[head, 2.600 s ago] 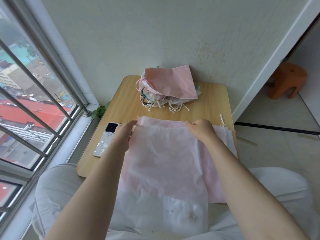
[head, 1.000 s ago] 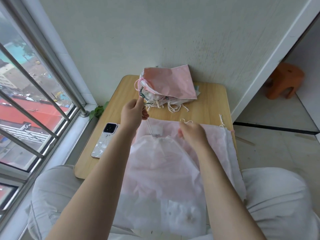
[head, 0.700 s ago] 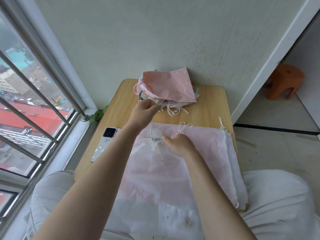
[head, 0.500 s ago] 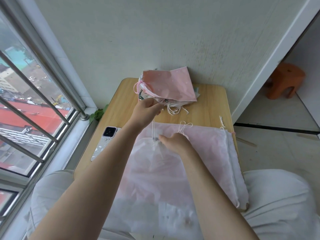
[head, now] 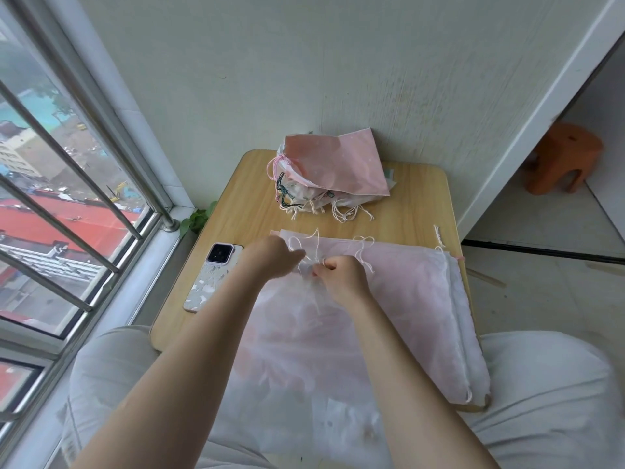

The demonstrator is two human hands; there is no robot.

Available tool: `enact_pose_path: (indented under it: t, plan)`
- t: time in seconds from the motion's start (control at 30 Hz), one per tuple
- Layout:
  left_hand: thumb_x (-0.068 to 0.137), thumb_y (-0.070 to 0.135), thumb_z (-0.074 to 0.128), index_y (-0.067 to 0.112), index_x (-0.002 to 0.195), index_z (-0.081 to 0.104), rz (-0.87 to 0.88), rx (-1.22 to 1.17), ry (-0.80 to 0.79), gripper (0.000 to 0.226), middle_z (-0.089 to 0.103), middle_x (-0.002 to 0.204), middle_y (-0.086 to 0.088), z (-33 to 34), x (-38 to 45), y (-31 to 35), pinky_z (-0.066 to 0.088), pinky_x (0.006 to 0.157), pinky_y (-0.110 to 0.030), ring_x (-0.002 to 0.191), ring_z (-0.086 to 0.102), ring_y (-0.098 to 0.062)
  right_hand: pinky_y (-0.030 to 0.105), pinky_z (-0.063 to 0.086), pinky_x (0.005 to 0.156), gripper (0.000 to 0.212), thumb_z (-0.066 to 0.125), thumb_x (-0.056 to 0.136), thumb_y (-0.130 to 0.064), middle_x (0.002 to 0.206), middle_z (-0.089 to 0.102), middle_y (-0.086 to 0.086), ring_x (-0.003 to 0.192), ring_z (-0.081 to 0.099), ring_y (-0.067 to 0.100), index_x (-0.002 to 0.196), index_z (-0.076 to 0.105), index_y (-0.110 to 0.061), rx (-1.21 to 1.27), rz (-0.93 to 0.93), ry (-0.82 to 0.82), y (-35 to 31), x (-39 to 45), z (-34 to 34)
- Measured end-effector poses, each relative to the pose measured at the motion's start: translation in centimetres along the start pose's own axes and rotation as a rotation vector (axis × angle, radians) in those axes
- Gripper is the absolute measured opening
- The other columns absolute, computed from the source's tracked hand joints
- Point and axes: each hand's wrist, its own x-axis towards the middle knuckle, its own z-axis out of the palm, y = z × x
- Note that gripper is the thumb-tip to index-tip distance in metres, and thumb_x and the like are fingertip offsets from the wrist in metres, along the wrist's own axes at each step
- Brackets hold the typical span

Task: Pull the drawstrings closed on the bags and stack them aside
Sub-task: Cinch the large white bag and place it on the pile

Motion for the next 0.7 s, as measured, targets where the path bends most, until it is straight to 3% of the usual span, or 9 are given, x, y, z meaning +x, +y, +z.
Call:
enact_pose_path:
  t: [0.1, 0.2, 0.3, 0.4, 0.5, 0.6, 0.7]
  plan:
    - [0.088, 0.062, 0.052, 0.01, 0.061, 0.05, 0.025, -0.132, -0.129, 0.059, 0.039, 0.055, -0.001, 0.9, -1.3, 0.4, 0.024, 0.049, -0.028, 0.052, 0.037, -0.017, 0.033, 0.015, 0.053, 0.053, 0.065, 0.086, -0.018, 0.054, 0.02, -0.005, 0.062, 0.018, 0.016, 0.049, 0.027, -0.018, 0.049, -0.031, 0.034, 0.2, 0.0, 0.4]
    - [0.086, 0.051, 0.062, 0.013, 0.053, 0.044, 0.106, -0.19, -0.058, 0.054, 0.039, 0.054, -0.002, 1.1, -1.5, 0.5, 0.023, 0.051, -0.029, 0.056, 0.036, -0.018, 0.033, 0.015, 0.054, 0.052, 0.064, 0.085, -0.016, 0.054, 0.018, -0.004, 0.06, 0.018, 0.015, 0.051, 0.025, -0.019, 0.061, -0.045, 0.057, 0.2, -0.2, 0.4]
    - [0.084, 0.042, 0.069, 0.008, 0.071, 0.072, 0.139, -0.301, 0.078, 0.036, 0.068, 0.076, -0.01, 1.5, -1.9, 0.6, 0.044, 0.063, -0.037, 0.07, 0.056, -0.022, 0.034, 0.015, 0.053, 0.05, 0.064, 0.086, -0.017, 0.053, 0.019, -0.003, 0.056, 0.018, 0.015, 0.051, 0.028, -0.019, 0.082, -0.04, 0.06, 0.2, -0.3, 0.2]
    - [0.083, 0.03, 0.073, 0.011, 0.081, 0.078, 0.125, -0.503, 0.238, 0.019, 0.074, 0.085, -0.007, 1.9, -2.5, 1.0, 0.053, 0.074, -0.041, 0.083, 0.066, -0.024, 0.032, 0.015, 0.051, 0.043, 0.064, 0.087, -0.019, 0.054, 0.022, -0.001, 0.054, 0.02, 0.015, 0.054, 0.038, -0.015, 0.065, -0.029, 0.07, 0.4, -0.2, 0.3]
    - [0.082, 0.024, 0.073, 0.013, 0.077, 0.078, 0.155, -0.61, 0.275, 0.013, 0.072, 0.074, 0.001, 1.8, -2.8, 1.5, 0.05, 0.062, -0.029, 0.069, 0.063, -0.009, 0.032, 0.017, 0.052, 0.04, 0.06, 0.086, -0.016, 0.055, 0.023, 0.0, 0.056, 0.021, 0.015, 0.055, 0.035, -0.014, 0.077, -0.036, 0.08, 0.5, -0.3, 0.5]
    - [0.088, 0.018, 0.066, 0.006, 0.077, 0.075, 0.156, -0.78, 0.174, 0.018, 0.07, 0.067, 0.0, 1.8, -2.9, 2.1, 0.041, 0.051, -0.013, 0.051, 0.058, 0.002, 0.032, 0.018, 0.052, 0.047, 0.06, 0.086, -0.017, 0.049, 0.023, -0.002, 0.055, 0.02, 0.013, 0.048, 0.031, -0.017, 0.087, -0.019, 0.084, 0.6, -0.3, 0.5]
    - [0.093, 0.014, 0.059, -0.001, 0.085, 0.072, 0.072, -0.944, 0.104, 0.021, 0.07, 0.07, -0.009, 1.9, -2.7, 2.1, 0.046, 0.046, -0.018, 0.05, 0.061, -0.007, 0.024, 0.033, 0.052, 0.033, 0.063, 0.087, -0.02, 0.045, 0.044, -0.007, 0.049, 0.037, 0.008, 0.055, 0.054, -0.014, 0.192, 0.048, 0.136, 0.6, -0.1, 0.0]
